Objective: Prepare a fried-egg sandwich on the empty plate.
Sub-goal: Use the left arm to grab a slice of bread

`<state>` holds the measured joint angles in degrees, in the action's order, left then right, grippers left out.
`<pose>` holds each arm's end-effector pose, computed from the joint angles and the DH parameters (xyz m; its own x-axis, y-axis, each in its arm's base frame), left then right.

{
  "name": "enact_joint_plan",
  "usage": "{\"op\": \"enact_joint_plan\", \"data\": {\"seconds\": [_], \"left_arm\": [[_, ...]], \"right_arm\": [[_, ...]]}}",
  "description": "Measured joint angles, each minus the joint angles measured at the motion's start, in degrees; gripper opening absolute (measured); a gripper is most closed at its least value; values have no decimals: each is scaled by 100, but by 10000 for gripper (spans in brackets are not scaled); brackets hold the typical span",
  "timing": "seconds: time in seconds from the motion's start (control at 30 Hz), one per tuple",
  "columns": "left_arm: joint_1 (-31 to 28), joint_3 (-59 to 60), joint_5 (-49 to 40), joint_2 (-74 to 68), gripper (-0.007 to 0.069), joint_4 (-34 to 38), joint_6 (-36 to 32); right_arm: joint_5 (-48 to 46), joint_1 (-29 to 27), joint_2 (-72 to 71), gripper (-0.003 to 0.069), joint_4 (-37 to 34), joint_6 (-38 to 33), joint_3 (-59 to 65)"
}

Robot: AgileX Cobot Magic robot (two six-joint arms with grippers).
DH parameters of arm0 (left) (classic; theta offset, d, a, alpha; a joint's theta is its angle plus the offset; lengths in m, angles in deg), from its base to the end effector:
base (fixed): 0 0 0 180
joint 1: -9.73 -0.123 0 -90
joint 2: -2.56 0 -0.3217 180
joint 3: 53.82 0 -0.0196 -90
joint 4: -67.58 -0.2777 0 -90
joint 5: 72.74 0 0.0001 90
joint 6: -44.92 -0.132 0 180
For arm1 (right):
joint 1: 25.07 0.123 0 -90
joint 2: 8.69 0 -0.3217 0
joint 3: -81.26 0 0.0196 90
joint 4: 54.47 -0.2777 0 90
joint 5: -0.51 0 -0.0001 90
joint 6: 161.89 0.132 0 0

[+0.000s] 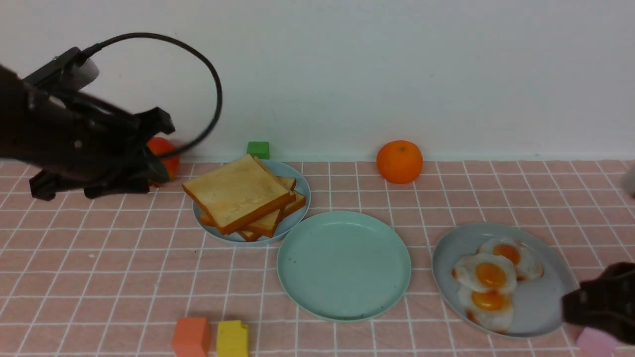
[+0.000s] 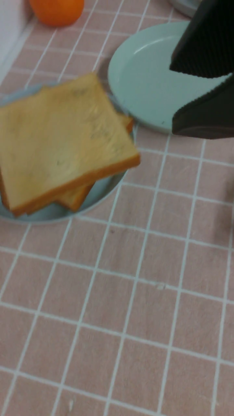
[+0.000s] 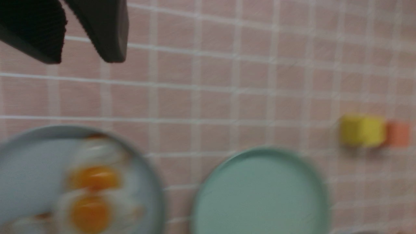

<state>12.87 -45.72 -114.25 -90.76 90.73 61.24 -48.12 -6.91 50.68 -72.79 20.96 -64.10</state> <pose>0.3731 -0.0549 0.3099 -0.7609 -0.5000 -0.4135 -0.2513 0.8147 -0.5226 0.1754 0.0903 0.3000 -0.8304 -0.0044 -0.5571 -0.2340 0.9102 0.3417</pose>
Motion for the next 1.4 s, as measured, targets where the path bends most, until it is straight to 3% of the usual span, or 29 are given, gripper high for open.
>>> {"op": "enact_joint_plan", "data": {"seconds": [0.13, 0.3, 0.5, 0.7, 0.87, 1.13, 1.4], "left_arm": [[-619, -638, -472, -816, 240, 760, -847], [-1000, -1090, -691, -1710, 248, 1723, -2016], [-1185, -1596, -763, -2734, 322, 2363, -2532], [-1208, -2433, -1055, -3588, 484, 2735, -2874], [-1208, -2676, -1150, -4029, 517, 3124, -3010], [-1203, -2703, -1150, -4222, 501, 3396, -3277], [-1203, -2703, -1156, -4222, 316, 3711, -3508]], "right_arm": [[-43, 47, 114, 239, -1071, -1477, -11], [97, 47, 325, 239, -1844, -2405, -13], [134, 47, 485, 239, -2140, -2641, -26], [134, 47, 546, 239, -2141, -2641, -210], [100, 47, 558, 239, -2141, -2641, -492], [64, 47, 558, 239, -2141, -2641, -1014], [201, 47, 558, 239, -1885, -2642, -1094]]}}
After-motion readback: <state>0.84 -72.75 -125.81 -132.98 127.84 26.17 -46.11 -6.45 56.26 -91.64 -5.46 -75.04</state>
